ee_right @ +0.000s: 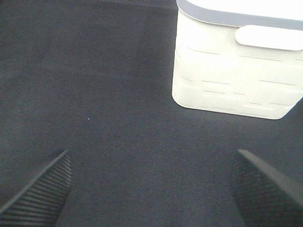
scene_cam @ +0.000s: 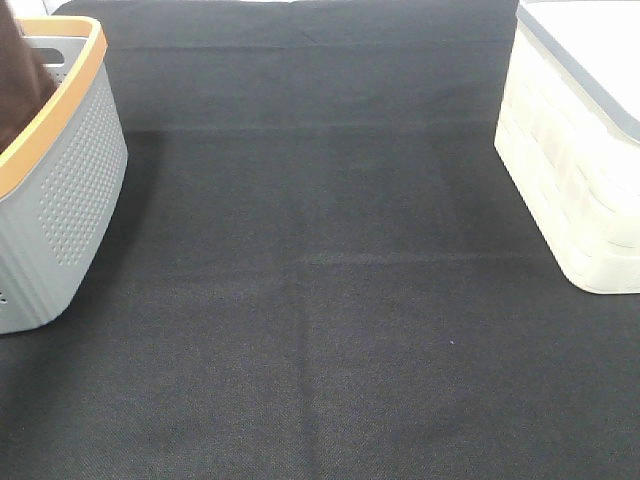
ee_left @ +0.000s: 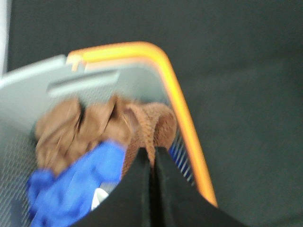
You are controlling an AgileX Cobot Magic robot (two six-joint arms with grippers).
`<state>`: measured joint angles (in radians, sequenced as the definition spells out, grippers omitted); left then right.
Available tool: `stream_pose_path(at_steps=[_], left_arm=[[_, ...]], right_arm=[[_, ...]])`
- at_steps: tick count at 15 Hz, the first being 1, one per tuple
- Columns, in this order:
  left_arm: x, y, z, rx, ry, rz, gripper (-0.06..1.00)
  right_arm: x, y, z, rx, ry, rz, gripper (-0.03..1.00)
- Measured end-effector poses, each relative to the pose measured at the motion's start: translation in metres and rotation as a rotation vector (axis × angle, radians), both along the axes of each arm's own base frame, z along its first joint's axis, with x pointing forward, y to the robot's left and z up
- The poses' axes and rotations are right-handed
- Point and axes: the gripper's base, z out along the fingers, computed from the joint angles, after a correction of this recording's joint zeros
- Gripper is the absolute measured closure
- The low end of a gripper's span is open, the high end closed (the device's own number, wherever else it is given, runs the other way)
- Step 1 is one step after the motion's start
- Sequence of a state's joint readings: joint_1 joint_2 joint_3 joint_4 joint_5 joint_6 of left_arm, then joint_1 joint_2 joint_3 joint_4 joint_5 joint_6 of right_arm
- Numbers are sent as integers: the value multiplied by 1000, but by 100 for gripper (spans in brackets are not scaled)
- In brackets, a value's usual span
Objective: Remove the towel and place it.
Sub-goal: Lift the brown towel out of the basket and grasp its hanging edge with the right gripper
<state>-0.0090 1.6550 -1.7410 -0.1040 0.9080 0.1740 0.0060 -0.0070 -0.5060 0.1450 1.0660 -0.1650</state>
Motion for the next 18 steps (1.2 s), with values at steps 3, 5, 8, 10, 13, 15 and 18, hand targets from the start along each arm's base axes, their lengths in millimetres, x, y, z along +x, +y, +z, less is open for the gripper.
stream_pose_path(at_steps=[3, 5, 8, 10, 13, 15, 18], left_arm=[[-15, -8, 45, -155, -263, -1, 94], [-18, -9, 55, -204, -332, 3, 94], [-19, -13, 72, -370, -452, 18, 94], [-19, -17, 78, -481, -493, 15, 94], [-20, -22, 84, -575, -520, -27, 94], [-21, -32, 87, -608, -538, -70, 94], [-26, -60, 89, -614, -543, -168, 94]], right_arm=[[0, 3, 0, 34, 0, 23, 12], [0, 5, 1, 46, 0, 32, 12], [-1, 6, 1, 65, -1, 44, 12], [0, 10, 4, 109, -24, 68, 12], [17, 18, 15, 214, -10, 102, 12], [37, 24, 20, 279, 43, 146, 13], [65, 37, 27, 323, 58, 305, 18]])
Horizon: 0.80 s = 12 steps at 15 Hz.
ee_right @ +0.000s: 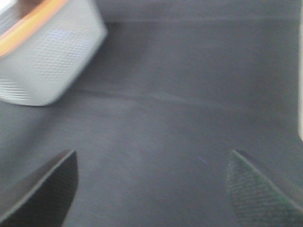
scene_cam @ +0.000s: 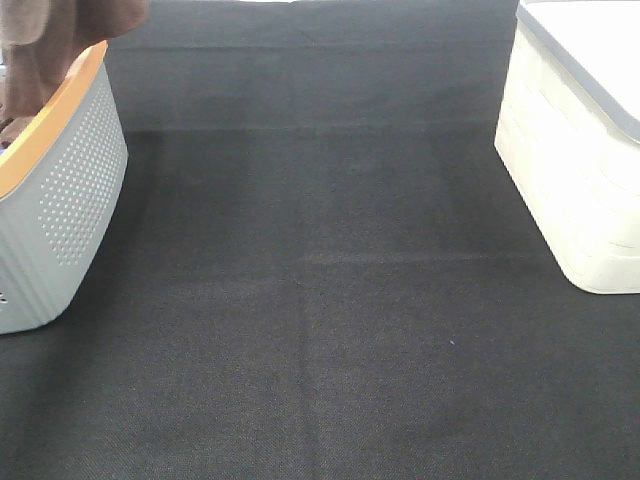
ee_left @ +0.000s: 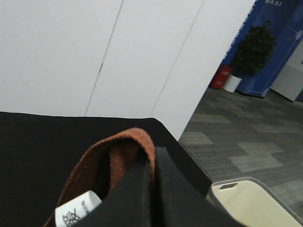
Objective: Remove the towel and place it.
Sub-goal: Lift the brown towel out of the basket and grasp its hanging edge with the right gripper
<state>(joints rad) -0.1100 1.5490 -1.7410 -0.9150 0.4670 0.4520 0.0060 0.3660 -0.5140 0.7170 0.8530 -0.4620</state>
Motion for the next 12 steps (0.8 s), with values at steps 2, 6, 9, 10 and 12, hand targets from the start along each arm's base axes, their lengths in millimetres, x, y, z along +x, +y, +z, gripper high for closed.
stream_pose_path(at_steps=[2, 6, 9, 10, 12], left_arm=[[-4, -19, 3, 10, -39, -32, 94], [-10, -41, 5, 16, -74, -71, 94], [-14, -55, 5, 33, -86, -112, 94], [-16, -59, 5, 33, -86, -125, 94], [-21, -71, 5, 31, -88, -159, 94]], right_arm=[[15, 10, 7, 34, -38, 127, 27], [64, 17, 32, -25, -67, 248, 36], [105, 31, 56, -59, -121, 355, 36], [116, 39, 56, -79, -140, 389, 36], [140, 70, 51, -129, -196, 456, 36]])
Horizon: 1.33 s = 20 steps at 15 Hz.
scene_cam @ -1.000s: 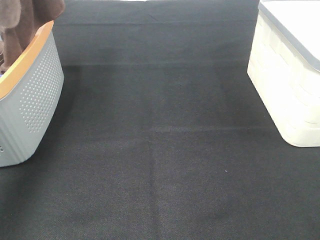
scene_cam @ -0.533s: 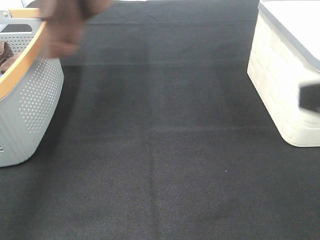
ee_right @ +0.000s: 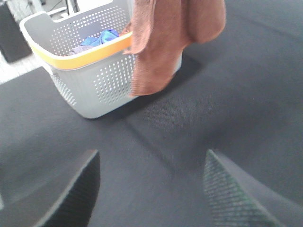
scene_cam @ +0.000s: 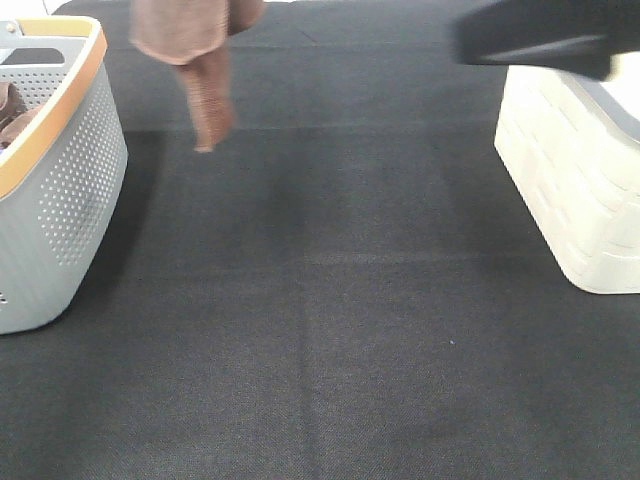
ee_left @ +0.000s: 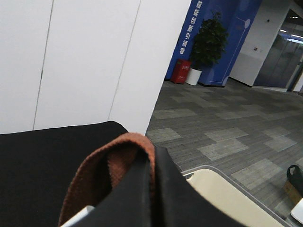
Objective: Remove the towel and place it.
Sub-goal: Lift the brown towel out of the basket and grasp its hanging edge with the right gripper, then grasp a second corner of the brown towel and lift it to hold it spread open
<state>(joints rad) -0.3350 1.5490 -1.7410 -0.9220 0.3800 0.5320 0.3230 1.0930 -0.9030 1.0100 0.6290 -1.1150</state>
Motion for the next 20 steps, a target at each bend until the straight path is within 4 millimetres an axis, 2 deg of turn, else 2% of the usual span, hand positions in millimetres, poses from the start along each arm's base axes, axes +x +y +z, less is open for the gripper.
stream_pose_path(at_steps=[3, 5, 6, 9, 14, 20], left_arm=[[-9, -18, 1, -1, -6, -52, 94], [-13, -27, 1, -2, -7, -78, 94], [-13, -27, 1, -2, -7, -78, 94], [-14, -29, 1, -7, -4, -87, 94], [-16, -33, 1, -19, 1, -101, 94], [-22, -42, 2, -25, -1, -129, 94]], right_arm=[[17, 39, -8, -23, -95, -13, 36], [27, 56, -18, -34, -132, -68, 36], [27, 56, -18, -34, -132, -68, 36], [43, 66, -32, -10, -66, -146, 36], [54, 78, -25, 21, -42, -120, 37], [52, 88, -24, 46, 30, -36, 37]])
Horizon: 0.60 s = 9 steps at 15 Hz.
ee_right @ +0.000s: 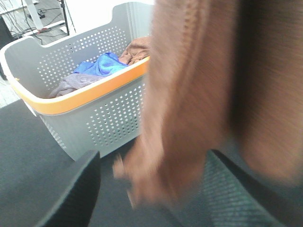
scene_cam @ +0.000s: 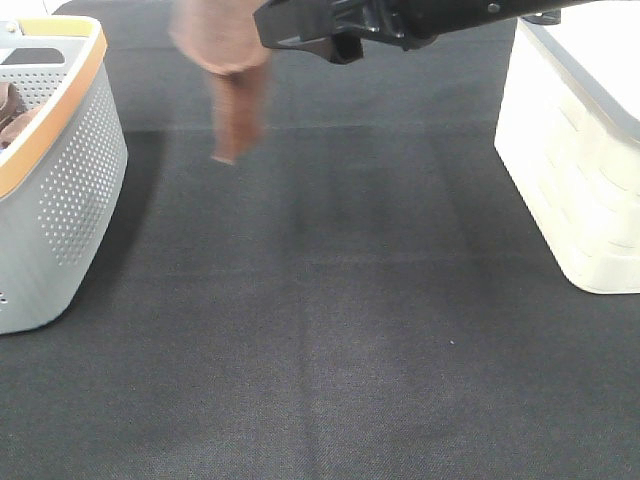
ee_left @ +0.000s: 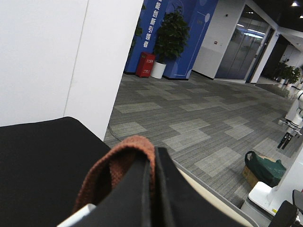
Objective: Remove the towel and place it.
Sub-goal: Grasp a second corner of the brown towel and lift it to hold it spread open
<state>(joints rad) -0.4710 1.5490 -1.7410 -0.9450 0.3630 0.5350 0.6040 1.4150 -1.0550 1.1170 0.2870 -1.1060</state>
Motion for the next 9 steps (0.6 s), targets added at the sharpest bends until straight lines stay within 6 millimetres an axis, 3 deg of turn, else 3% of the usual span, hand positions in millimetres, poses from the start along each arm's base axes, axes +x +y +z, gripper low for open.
stream_pose_path(at_steps=[5, 9], left_arm=[[-1, -3, 0, -3, -2, -4, 94], [-10, -18, 2, -3, -31, -24, 94]], right_arm=[[0, 1, 1, 22, 17, -8, 37], [1, 2, -1, 40, 38, -14, 49]])
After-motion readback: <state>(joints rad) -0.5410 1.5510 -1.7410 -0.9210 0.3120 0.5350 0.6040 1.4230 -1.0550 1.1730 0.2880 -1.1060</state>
